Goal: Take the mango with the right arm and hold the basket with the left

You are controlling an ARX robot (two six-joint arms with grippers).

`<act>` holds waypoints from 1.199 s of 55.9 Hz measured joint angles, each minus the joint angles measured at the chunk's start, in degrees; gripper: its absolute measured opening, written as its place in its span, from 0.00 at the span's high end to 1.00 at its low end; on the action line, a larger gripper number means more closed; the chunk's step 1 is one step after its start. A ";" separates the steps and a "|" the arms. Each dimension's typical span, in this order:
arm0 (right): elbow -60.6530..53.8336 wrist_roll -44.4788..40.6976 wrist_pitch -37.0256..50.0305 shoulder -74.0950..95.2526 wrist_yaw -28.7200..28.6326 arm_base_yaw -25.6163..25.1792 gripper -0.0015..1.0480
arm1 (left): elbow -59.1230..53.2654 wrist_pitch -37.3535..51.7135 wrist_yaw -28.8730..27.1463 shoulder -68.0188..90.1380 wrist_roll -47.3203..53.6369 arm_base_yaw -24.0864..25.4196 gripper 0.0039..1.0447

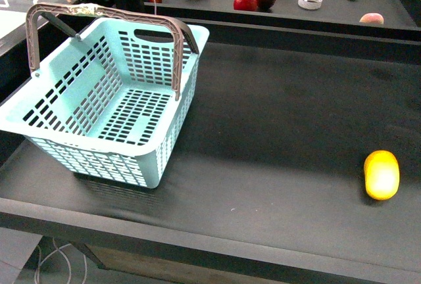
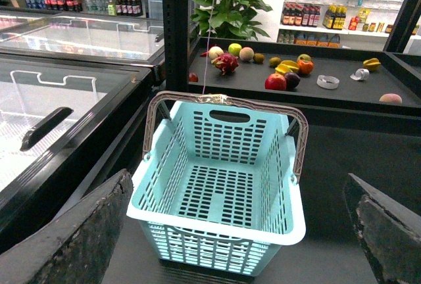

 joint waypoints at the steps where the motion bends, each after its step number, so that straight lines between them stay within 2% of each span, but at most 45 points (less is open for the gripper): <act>1: 0.00 0.00 0.00 0.00 0.00 0.00 0.08 | 0.00 0.00 0.00 0.00 0.00 0.00 0.08; 52: 0.00 0.00 0.00 0.00 0.00 0.00 0.08 | 0.00 -0.02 -0.07 0.00 -0.04 -0.02 0.08; 53: 0.00 0.00 0.00 0.00 0.00 0.00 0.08 | 0.22 -0.90 -2.40 0.61 -1.36 -0.83 0.08; 57: 0.00 0.00 0.00 0.00 0.00 0.00 0.08 | 3.48 -10.10 -20.90 8.20 -10.45 -7.45 0.08; 60: 0.00 -0.02 0.00 0.00 -0.04 0.00 0.08 | 3.69 -10.05 -31.87 15.65 -19.93 -11.54 0.08; 63: 0.00 0.00 0.00 0.00 0.00 0.00 0.08 | 4.04 -5.42 -34.97 21.75 -24.83 -12.44 0.08; 67: 0.00 0.00 0.00 0.00 -0.02 0.00 0.08 | 5.35 0.52 -33.97 28.55 -27.74 -12.59 0.08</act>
